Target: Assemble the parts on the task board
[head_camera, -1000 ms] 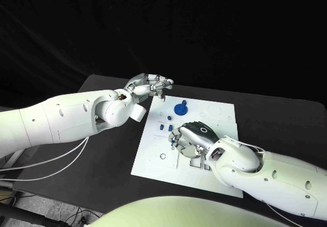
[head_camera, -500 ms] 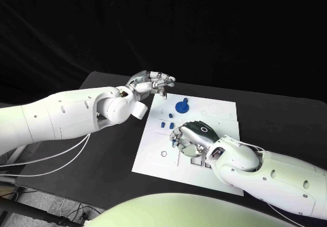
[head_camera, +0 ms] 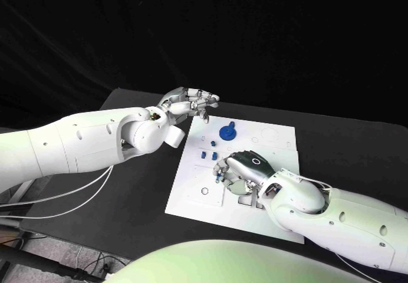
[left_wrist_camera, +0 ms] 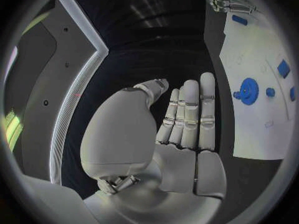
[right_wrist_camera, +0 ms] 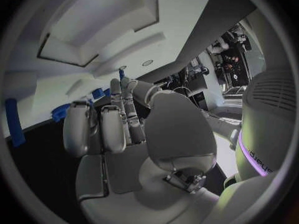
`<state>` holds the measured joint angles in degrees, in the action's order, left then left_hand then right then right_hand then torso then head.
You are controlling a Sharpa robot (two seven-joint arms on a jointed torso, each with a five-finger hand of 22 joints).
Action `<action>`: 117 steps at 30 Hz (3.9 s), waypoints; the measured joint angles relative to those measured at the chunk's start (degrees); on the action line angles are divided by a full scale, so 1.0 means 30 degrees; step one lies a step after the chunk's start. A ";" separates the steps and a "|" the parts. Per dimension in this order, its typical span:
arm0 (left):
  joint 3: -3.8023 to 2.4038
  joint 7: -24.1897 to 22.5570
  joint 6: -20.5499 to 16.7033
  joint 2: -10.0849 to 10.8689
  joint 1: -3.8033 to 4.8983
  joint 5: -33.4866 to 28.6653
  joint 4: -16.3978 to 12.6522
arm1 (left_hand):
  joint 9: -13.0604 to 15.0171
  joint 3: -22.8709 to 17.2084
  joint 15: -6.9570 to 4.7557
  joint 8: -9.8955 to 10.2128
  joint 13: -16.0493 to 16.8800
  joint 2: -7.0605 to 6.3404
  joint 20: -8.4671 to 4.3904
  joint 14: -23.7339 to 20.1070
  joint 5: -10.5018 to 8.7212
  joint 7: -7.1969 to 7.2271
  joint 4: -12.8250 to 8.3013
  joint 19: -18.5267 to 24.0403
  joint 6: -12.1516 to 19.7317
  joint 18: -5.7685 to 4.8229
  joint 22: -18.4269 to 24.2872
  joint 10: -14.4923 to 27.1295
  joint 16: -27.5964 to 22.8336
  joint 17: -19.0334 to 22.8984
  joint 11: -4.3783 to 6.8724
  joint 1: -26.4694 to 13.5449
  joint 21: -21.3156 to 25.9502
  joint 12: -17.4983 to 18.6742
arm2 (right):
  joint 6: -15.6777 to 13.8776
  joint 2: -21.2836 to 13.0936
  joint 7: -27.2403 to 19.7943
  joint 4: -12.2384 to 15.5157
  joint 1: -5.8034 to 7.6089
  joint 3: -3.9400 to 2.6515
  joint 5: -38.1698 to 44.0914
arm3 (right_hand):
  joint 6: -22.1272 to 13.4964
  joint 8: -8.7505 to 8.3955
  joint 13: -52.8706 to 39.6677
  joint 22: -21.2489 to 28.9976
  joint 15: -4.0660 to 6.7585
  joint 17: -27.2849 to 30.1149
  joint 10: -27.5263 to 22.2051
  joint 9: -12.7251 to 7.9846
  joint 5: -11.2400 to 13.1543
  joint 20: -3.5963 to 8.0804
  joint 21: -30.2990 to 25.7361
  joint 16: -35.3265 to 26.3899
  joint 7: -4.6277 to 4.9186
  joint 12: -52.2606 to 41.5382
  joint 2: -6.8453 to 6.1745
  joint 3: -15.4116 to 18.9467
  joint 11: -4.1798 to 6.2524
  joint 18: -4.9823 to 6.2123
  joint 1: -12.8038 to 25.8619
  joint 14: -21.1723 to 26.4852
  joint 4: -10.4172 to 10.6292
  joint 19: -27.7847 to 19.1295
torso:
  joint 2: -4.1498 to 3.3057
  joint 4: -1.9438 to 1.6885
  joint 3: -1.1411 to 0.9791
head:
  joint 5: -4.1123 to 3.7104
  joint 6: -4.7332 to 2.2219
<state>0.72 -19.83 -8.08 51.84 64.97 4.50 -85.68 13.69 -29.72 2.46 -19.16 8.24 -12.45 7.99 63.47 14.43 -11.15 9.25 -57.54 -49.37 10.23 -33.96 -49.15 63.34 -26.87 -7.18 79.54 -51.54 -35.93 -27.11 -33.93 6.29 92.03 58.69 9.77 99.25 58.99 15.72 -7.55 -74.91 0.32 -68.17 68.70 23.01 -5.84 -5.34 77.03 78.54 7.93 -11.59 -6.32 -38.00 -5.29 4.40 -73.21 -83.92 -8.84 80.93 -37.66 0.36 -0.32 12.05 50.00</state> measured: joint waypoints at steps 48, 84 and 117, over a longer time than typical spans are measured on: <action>0.0000 0.0112 0.0095 -0.0002 0.0000 0.0000 0.0120 | 0.0000 0.0000 0.0000 0.0000 -0.0030 0.0000 -0.0001 0.0000 0.0000 0.0000 0.0000 0.0001 0.0000 0.0000 0.0075 0.0000 0.0000 0.0023 0.0001 0.0000 0.0163 0.0000 | 0.0509 0.0024 -0.0052 -0.0054 -0.0032 0.0116 0.0114 | 0.0003 0.0005 -0.0102 -0.0007 0.0000 0.0078 0.0318 0.0030 -0.0042 0.0000 0.0000 0.0000 0.0002 0.0063 -0.0051 0.0001 0.0420 0.0000 0.0050 0.0000 0.0001 0.0000 | -0.0015 -0.0015 0.0005 | 0.0038 0.0002; 0.0000 0.0192 0.0156 0.0028 0.0000 0.0000 0.0128 | -0.0001 0.0053 0.0000 0.0001 -0.0043 0.0000 -0.0001 0.0000 0.0000 0.0001 0.0053 0.0001 0.0000 0.0000 0.0115 0.0066 -0.0073 0.0039 -0.0065 0.0000 0.0233 0.0000 | 0.0266 -0.0766 -0.0044 0.0670 0.0007 0.0149 0.0174 | -0.2579 -0.1295 0.0267 0.0134 -0.0519 0.1358 -0.2339 -0.0296 0.0107 -0.0717 -0.1756 -0.0406 0.0739 0.1061 -0.1213 0.0661 -0.0412 0.0003 0.1686 -0.0034 0.0662 -0.1134 | 0.0018 -0.0013 0.0011 | -0.0044 0.0004; 0.0011 0.0258 0.0279 0.0032 0.0000 0.0000 0.0223 | 0.0000 0.0053 0.0000 0.0000 -0.0039 0.0000 -0.0002 0.0001 0.0000 0.0000 0.0053 0.0001 0.0000 0.0000 0.0142 0.0065 -0.0072 0.0034 -0.0065 0.0000 0.0229 0.0000 | 0.3889 -0.4721 0.0131 0.0884 0.3065 -0.0302 -0.3683 | -0.2679 -0.1518 0.0652 0.1297 -0.0653 0.2042 -0.3910 -0.0274 -0.0015 -0.0818 -0.3419 -0.0774 0.0698 0.0973 -0.1447 0.1263 -0.0479 0.0304 0.1704 -0.0033 0.0948 -0.2121 | 0.0042 0.0046 0.0035 | -0.0738 -0.0366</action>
<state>0.76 -19.06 -7.25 51.94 64.97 4.50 -85.01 13.69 -29.56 2.46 -19.16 8.12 -12.45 7.99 63.47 14.43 -11.15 9.41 -57.54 -49.37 10.23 -33.53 -48.96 63.12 -26.77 -7.37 79.54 -50.85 -35.93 -15.44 -48.10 6.68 94.69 67.88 8.86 88.20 50.96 11.16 -5.60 -71.02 -1.64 -62.04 56.97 22.19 -5.88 -7.79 66.78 76.22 10.03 -8.67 -10.66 -34.21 -6.73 5.31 -68.10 -84.01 -6.00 74.57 -37.53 0.49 -0.21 9.83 48.90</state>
